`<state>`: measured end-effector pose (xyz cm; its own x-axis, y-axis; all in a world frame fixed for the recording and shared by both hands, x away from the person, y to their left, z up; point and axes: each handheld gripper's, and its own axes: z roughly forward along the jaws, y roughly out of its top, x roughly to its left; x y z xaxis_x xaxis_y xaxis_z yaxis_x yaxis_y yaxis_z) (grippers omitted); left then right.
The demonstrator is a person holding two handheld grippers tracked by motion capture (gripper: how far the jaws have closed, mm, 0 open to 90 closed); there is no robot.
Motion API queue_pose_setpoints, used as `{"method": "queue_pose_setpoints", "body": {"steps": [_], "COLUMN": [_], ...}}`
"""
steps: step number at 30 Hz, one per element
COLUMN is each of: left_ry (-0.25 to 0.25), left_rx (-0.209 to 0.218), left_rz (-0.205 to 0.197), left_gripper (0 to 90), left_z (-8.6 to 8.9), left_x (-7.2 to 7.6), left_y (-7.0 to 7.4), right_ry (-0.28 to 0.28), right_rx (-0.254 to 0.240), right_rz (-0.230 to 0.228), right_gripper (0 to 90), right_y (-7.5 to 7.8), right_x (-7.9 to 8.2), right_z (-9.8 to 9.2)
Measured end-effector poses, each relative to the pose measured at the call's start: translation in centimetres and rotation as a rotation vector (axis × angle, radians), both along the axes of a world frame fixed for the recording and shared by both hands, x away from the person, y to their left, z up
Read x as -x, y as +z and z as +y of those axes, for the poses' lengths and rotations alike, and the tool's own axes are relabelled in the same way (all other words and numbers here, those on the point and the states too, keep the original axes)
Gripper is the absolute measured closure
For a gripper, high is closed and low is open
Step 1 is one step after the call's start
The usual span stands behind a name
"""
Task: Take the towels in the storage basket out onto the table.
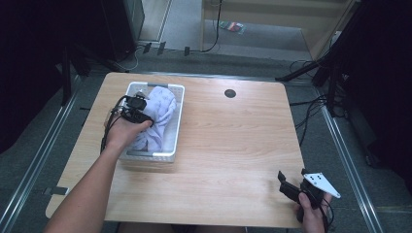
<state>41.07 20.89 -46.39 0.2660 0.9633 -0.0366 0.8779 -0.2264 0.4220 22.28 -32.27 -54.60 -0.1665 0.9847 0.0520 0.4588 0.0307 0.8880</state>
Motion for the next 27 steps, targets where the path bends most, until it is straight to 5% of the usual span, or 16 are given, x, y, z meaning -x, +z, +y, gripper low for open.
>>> {"method": "queue_pose_setpoints", "body": {"steps": [11, 27], "left_ry": [0.010, 0.010], "left_rx": [0.006, 0.021], "left_rz": [-0.109, -0.164], "left_gripper": [58.8, 58.5], "left_z": [0.5, -0.1], "left_x": [0.9, 1.1], "left_y": [3.7, 8.4], "right_ry": [-0.001, 0.000], "right_rx": [0.004, 0.003], "right_rz": [0.002, 0.001], "right_gripper": [12.5, 12.5], "right_y": [0.0, 0.0], "right_x": [0.0, 0.0], "right_z": [0.0, 0.0]}}
